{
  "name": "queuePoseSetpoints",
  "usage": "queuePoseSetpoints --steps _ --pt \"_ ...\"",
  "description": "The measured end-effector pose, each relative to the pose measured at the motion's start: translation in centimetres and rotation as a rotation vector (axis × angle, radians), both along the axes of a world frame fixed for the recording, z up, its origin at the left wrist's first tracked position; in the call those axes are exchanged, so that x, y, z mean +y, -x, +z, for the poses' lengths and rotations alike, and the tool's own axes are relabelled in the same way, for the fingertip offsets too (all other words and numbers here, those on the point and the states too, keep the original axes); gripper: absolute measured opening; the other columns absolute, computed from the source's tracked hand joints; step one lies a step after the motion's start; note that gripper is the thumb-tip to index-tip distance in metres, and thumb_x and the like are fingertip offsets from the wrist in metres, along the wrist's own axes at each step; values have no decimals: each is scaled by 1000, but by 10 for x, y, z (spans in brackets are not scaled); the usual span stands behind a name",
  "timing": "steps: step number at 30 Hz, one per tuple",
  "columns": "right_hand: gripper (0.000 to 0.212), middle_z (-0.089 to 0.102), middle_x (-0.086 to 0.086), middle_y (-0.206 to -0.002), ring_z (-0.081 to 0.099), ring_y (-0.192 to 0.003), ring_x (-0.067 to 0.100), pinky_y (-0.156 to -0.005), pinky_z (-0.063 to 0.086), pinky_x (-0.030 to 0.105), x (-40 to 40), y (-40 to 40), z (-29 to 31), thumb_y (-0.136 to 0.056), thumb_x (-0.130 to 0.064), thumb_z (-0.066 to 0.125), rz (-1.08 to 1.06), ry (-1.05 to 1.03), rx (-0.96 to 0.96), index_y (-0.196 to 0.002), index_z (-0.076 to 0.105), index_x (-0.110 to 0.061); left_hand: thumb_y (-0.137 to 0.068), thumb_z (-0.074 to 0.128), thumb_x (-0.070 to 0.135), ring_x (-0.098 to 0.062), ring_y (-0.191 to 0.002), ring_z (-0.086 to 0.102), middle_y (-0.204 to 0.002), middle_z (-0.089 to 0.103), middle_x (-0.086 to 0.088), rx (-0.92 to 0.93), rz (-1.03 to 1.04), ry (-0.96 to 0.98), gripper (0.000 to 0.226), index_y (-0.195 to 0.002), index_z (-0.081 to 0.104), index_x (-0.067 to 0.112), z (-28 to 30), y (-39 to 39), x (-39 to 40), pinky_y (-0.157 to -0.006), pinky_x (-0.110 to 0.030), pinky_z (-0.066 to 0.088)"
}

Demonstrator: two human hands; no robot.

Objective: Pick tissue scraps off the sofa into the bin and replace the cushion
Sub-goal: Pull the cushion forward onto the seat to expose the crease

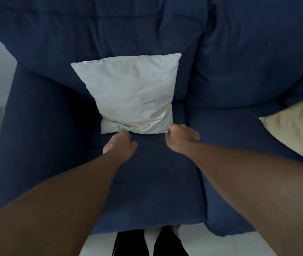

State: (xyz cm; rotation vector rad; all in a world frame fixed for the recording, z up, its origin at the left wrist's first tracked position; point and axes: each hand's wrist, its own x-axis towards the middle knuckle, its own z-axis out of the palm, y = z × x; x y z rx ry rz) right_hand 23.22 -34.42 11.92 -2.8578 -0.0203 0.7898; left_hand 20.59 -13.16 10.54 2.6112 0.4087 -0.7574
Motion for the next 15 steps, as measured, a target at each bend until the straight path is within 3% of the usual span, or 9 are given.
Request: queuePoseSetpoints --steps 3,6,10,12,15 --pt "27 61 2 -113 55 -89 21 -70 44 35 13 -31 15 -104 -36 42 -15 -5 -45 -120 59 -23 -95 56 38 -24 -106 58 -119 57 1 -72 -44 -17 36 -126 54 21 15 -35 14 -83 -39 51" --pt "30 62 2 -116 56 -92 23 -71 45 36 30 -65 31 -103 -35 41 -34 -20 -145 -124 58 -22 -94 58 38 -25 -116 56 -128 59 0 -138 -99 -60 40 -129 53 22 32 -72 32 -88 -41 51" --pt "34 55 6 -125 52 -112 27 -74 43 39 50 -109 52 -103 -34 44 23 -8 -317 -130 54 -16 -94 59 35 -26 -117 51 -127 57 -3 -286 -177 -157 40 -131 52 20 55 -119 53 -81 -39 44" --pt "38 51 10 -130 48 -118 30 -77 43 41 57 -128 57 -100 -35 48 74 36 -409 -131 52 -13 -93 60 34 -28 -118 48 -130 54 -7 -373 -240 -225 43 -133 52 18 65 -139 60 -87 -40 42" --pt "48 43 13 -144 43 -126 33 -94 43 46 65 -152 59 -96 -37 55 154 87 -468 -137 48 -11 -91 63 35 -31 -127 43 -140 46 -8 -465 -307 -292 54 -139 48 15 70 -164 72 -100 -44 40"
